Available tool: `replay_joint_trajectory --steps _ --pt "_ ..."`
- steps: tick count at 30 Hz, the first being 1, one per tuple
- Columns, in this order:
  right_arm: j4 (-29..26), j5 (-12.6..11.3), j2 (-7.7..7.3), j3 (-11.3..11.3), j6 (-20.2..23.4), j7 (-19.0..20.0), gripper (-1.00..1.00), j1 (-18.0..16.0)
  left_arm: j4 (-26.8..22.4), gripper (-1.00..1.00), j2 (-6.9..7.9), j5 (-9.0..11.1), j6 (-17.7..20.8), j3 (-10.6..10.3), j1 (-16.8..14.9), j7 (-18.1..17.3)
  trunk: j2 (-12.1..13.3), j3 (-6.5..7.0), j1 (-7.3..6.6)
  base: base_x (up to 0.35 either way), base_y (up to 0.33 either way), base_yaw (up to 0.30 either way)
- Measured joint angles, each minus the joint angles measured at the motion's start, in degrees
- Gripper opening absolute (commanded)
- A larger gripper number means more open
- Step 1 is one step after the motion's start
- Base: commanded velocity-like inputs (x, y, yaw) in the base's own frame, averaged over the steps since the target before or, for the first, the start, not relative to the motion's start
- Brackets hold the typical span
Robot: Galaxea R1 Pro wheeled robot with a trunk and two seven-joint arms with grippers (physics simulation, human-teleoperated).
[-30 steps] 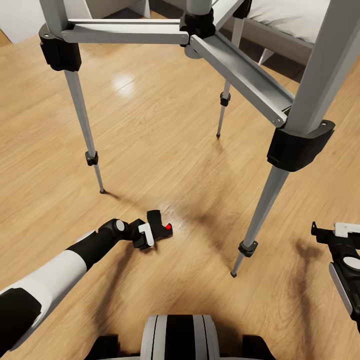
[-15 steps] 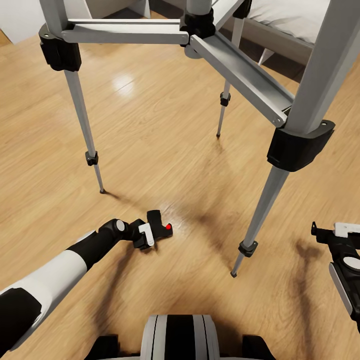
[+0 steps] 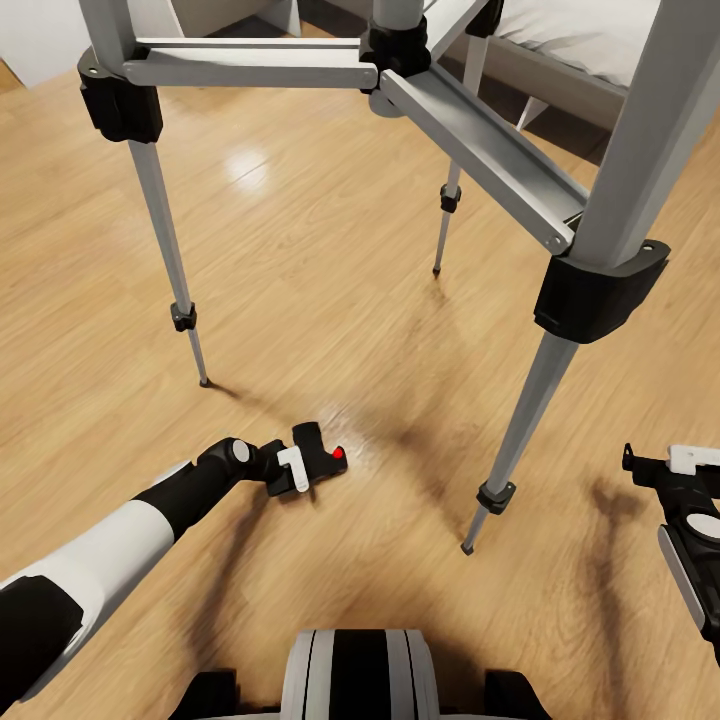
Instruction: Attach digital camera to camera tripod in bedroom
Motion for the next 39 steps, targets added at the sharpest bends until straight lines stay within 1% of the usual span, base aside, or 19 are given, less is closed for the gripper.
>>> replay_joint_trajectory --steps 14,22,39 --pt "0.0 0.0 0.01 0.0 0.0 0.0 1.00 0.0 0.0 -1.00 0.12 0.2 0.0 0.0 0.0 -0.2 0.0 0.00 0.00 0.000 0.000 0.000" --pt "0.0 0.0 -0.06 0.0 0.0 0.0 1.00 0.0 -0.1 -1.00 0.11 -0.1 0.1 0.1 0.0 -0.5 0.0 0.00 0.00 0.000 0.000 0.000" --pt "0.0 0.0 -0.08 0.0 0.0 0.0 1.00 0.0 -0.2 -1.00 0.07 -0.3 0.2 0.1 0.0 -0.9 0.0 0.00 0.00 0.000 0.000 0.000"
